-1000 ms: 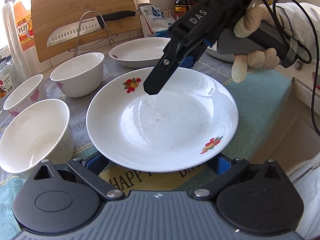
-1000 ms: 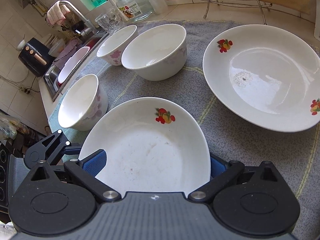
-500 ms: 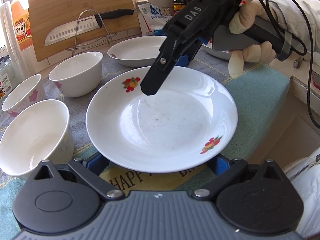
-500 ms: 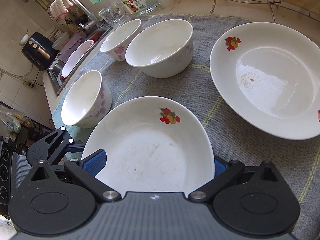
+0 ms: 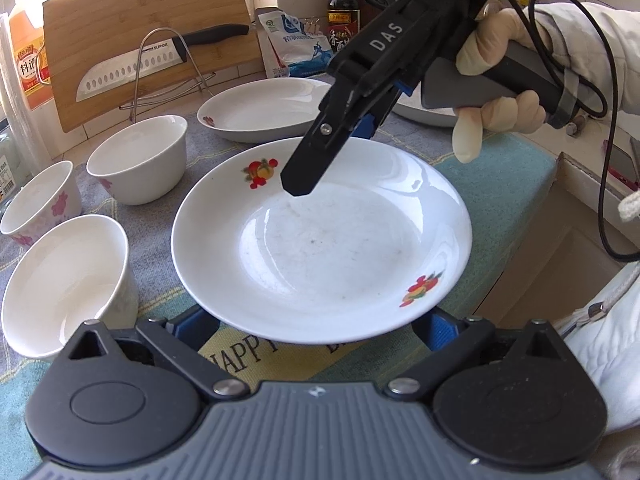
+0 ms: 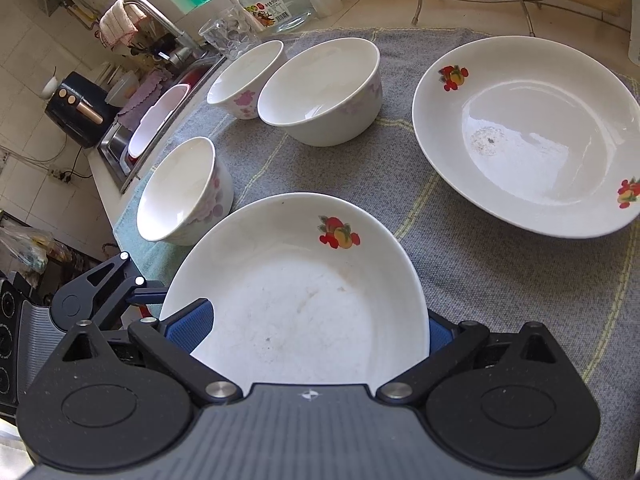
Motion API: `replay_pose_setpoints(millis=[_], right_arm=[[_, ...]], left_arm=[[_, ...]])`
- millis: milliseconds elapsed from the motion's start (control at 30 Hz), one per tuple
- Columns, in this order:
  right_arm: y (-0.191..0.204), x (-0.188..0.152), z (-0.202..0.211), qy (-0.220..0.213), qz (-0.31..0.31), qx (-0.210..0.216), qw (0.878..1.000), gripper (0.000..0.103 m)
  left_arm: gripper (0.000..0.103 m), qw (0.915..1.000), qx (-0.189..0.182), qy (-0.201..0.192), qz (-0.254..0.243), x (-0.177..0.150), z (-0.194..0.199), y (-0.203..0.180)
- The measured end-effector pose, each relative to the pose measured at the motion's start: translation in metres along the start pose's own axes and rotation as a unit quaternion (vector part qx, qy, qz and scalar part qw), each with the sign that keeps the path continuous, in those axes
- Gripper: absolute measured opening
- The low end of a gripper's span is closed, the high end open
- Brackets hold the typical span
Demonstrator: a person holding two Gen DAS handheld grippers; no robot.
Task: Organize plates and bowls
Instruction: 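Lift the large flower plate with the right gripper toward the stained plate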
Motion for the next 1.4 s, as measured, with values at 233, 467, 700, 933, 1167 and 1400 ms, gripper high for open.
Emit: replay_pose_setpoints(millis=[233, 467, 700, 933, 1167, 1400], right_arm=[[-0.006, -0.005, 0.023, -0.018, -0.007, -0.003, 1.000, 0.103], [-0.022, -0.014, 0.053, -0.041, -0.018, -0.018, 0.999, 0.103], [-0.049, -0.029, 0.087, -0.065, -0.038, -0.039, 0.996, 0.103], [-0.078, -0.046, 0.119, -0.083, -0.054, -0.064, 0.993, 0.103], [-0.106, -0.060, 0.144, -0.097, -0.069, -0.083, 0.989, 0.103], [-0.134, -0.069, 0.160, -0.108, -0.082, -0.094, 0.986, 0.103]], left_arm=[[0.101, 0.9998, -0.009, -0.002, -0.016, 0.018, 0.000, -0.006], [0.101, 0.9988, -0.028, -0.008, -0.038, 0.042, -0.012, -0.020], [0.101, 0.9966, -0.056, -0.016, -0.058, 0.066, -0.028, -0.042], [0.101, 0.9934, -0.081, -0.023, -0.079, 0.090, -0.048, -0.066], [0.101, 0.9902, -0.102, -0.027, -0.091, 0.114, -0.071, -0.087], [0.101, 0.9887, -0.114, -0.026, -0.094, 0.130, -0.092, -0.106]])
Point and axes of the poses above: each gripper's, at about its wrist camera, not at the fingertips, and z roughly against the way its jaws point, y to its left, x to its top, the point moved 2 cm from there along -z, roughly the way its jaws point, and after that the axes turned 1 degree about z, right-handed, at the moved point
